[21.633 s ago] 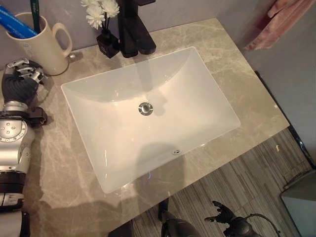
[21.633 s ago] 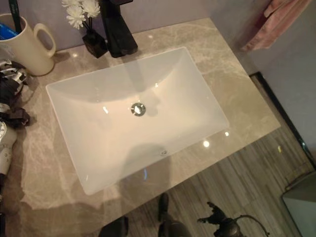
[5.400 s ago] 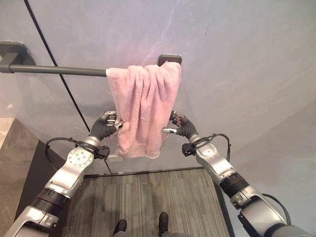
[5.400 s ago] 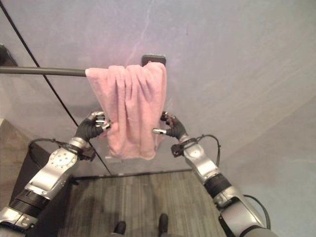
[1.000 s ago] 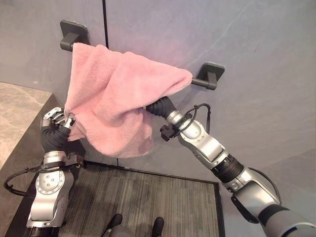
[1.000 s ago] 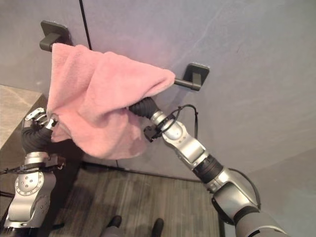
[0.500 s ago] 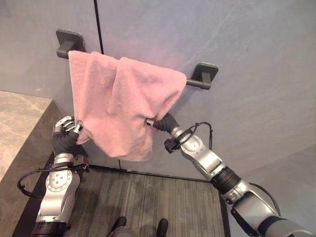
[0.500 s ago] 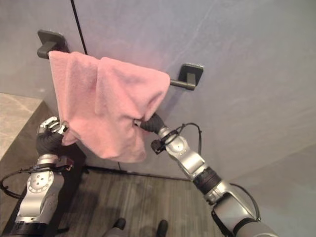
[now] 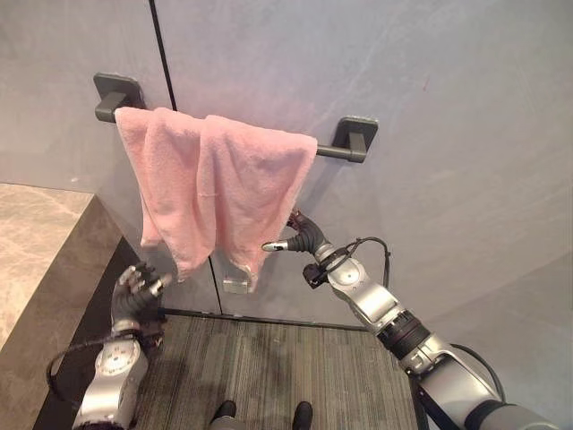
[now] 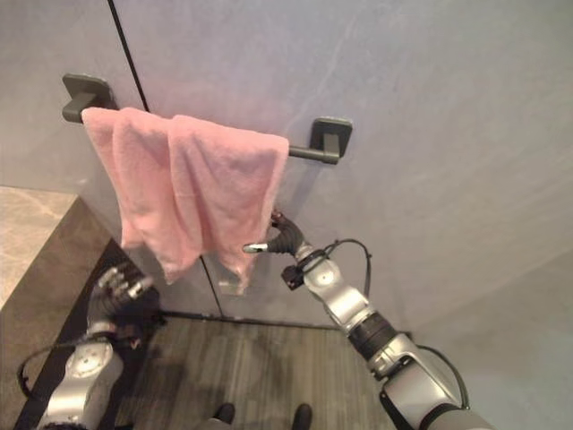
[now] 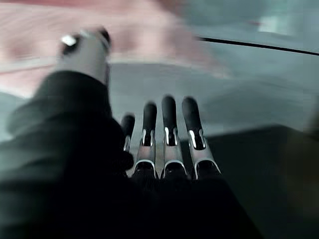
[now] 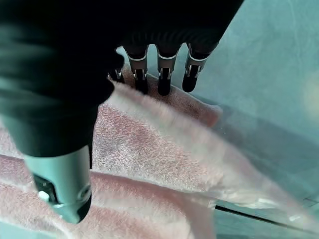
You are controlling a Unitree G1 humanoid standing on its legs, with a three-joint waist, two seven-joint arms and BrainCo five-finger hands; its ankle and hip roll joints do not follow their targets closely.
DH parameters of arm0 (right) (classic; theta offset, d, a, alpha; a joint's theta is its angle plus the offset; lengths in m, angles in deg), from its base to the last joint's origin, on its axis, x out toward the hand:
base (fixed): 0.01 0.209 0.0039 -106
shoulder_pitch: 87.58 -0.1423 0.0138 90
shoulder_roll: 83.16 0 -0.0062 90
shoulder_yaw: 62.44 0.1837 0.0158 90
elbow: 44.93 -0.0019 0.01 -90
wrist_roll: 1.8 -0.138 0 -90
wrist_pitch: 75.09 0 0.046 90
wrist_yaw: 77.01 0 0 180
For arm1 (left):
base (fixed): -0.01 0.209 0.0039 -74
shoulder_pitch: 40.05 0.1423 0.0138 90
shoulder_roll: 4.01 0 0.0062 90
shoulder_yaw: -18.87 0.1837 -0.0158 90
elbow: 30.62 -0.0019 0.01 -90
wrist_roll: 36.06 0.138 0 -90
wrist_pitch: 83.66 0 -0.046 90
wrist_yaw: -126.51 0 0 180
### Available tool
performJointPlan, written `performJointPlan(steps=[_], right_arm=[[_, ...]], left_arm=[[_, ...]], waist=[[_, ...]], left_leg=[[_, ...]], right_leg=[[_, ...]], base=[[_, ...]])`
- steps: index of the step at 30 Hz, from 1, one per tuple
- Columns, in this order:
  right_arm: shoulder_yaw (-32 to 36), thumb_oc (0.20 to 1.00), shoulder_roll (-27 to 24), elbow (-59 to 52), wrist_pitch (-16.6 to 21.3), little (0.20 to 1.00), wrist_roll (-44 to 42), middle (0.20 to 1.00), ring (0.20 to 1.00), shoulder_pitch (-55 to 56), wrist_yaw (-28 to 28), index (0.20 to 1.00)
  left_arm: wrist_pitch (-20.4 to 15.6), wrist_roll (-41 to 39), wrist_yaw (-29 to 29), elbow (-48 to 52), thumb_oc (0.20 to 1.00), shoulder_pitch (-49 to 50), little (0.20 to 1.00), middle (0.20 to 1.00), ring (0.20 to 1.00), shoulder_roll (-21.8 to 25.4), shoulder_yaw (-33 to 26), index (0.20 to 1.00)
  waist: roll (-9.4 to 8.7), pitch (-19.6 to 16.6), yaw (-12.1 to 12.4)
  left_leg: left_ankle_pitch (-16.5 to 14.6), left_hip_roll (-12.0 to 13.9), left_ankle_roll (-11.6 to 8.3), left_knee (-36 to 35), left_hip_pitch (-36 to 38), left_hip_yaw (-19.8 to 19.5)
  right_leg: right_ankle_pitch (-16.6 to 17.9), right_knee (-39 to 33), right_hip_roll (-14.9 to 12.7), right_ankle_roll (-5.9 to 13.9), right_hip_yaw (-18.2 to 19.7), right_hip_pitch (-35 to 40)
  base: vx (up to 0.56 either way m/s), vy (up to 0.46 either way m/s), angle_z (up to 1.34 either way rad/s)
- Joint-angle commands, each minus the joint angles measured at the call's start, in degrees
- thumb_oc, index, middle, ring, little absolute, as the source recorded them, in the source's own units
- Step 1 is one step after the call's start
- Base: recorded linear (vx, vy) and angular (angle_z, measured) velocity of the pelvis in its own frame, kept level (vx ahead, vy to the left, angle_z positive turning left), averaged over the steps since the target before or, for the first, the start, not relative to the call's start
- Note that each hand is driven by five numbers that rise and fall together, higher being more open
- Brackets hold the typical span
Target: Put brush and paste in cup on sink, flatten towel.
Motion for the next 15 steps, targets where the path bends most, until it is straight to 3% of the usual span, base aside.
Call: performJointPlan(steps=[1,4,6,7,8,10,11,13,15], right_arm=[[4.43,1.000,-3.45,-5.39,1.54,1.000,0.62,1.000,1.000,1.15,-1.08,1.000],[6.28,1.000,-8.19,-13.85,2.51,1.000,1.08,1.000,1.000,2.44,-3.67,1.000],[9.27,1.000,-14.20,-21.10,5.89,1.000,2.15,1.000,1.000,2.68,-5.66,1.000],[9.33,1.000,-14.24,-21.25,5.85,1.000,2.13,1.000,1.000,2.82,-5.73,1.000],[11.63,1.000,-18.16,-26.05,7.89,1.000,2.37,1.000,1.000,3.05,-6.63,1.000],[12.49,1.000,-19.83,-28.05,9.02,1.000,2.12,1.000,1.000,3.34,-7.12,1.000],[13.92,1.000,-23.52,-32.03,10.49,1.000,0.87,1.000,1.000,3.48,-8.66,1.000],[14.75,1.000,-24.58,-33.67,10.90,1.000,0.03,1.000,1.000,3.91,-8.96,1.000],[17.24,1.000,-28.66,-37.41,12.88,1.000,-0.84,1.000,1.000,4.13,-9.34,1.000]], left_arm=[[0.64,6.04,2.98,-0.20,1.000,0.07,1.000,1.000,1.000,3.47,0.83,1.000],[0.69,10.09,4.52,3.52,1.000,3.87,1.000,1.000,1.000,4.18,-1.81,1.000],[-1.43,13.54,5.79,9.96,1.000,7.11,1.000,1.000,1.000,6.31,-5.70,1.000],[-1.35,13.56,5.85,10.18,1.000,7.29,1.000,1.000,1.000,6.28,-5.78,1.000],[-3.32,15.53,6.66,15.09,1.000,8.97,1.000,1.000,1.000,9.38,-8.94,1.000],[-4.36,16.28,6.67,17.02,1.000,9.56,1.000,1.000,1.000,11.18,-10.81,1.000],[-5.90,16.81,7.06,21.16,1.000,11.25,1.000,1.000,1.000,14.93,-14.93,1.000],[-6.26,16.60,7.19,22.60,1.000,12.31,1.000,1.000,1.000,16.28,-16.57,1.000],[-7.81,17.49,7.67,27.57,1.000,15.33,1.000,1.000,1.000,22.01,-22.74,1.000]], waist=[[0.08,-1.73,-0.88],[0.62,-2.10,-1.35],[0.88,-2.44,-1.48],[0.89,-2.46,-1.47],[0.96,-2.59,-1.58],[1.07,-2.69,-1.64],[1.12,-2.84,-1.62],[0.99,-2.84,-1.64],[1.10,-3.03,-1.59]], left_leg=[[0.89,-0.77,5.12,-2.61,-0.18,1.00],[0.70,-0.55,5.06,-2.62,0.15,1.40],[0.53,-0.46,5.06,-2.60,0.43,1.46],[0.51,-0.45,5.06,-2.59,0.46,1.46],[0.41,-0.41,4.96,-2.59,0.57,1.59],[0.36,-0.42,4.93,-2.61,0.61,1.64],[0.28,-0.42,4.81,-2.64,0.72,1.73],[0.25,-0.48,4.78,-2.60,0.76,1.76],[0.16,-0.58,4.81,-2.73,0.82,1.89]], right_leg=[[-4.96,0.23,-5.04,4.32,-1.99,3.80],[-5.12,0.19,-5.07,4.38,-1.97,4.14],[-5.22,0.17,-5.19,4.49,-1.96,4.19],[-5.23,0.17,-5.18,4.48,-1.96,4.22],[-5.27,0.15,-5.21,4.62,-1.94,4.24],[-5.27,0.15,-5.24,4.69,-1.94,4.25],[-5.28,0.13,-5.26,4.86,-1.93,4.28],[-5.26,0.13,-5.27,4.91,-1.80,4.33],[-5.17,0.06,-5.35,5.14,-1.65,4.17]], base=[[0.00,0.000,0.00],[0.00,0.000,0.00],[0.00,0.000,0.00],[0.00,0.000,0.00],[0.00,0.000,0.00],[0.00,0.000,0.00],[0.00,0.000,0.00],[0.00,0.007,-0.03],[0.00,0.021,-0.09]])
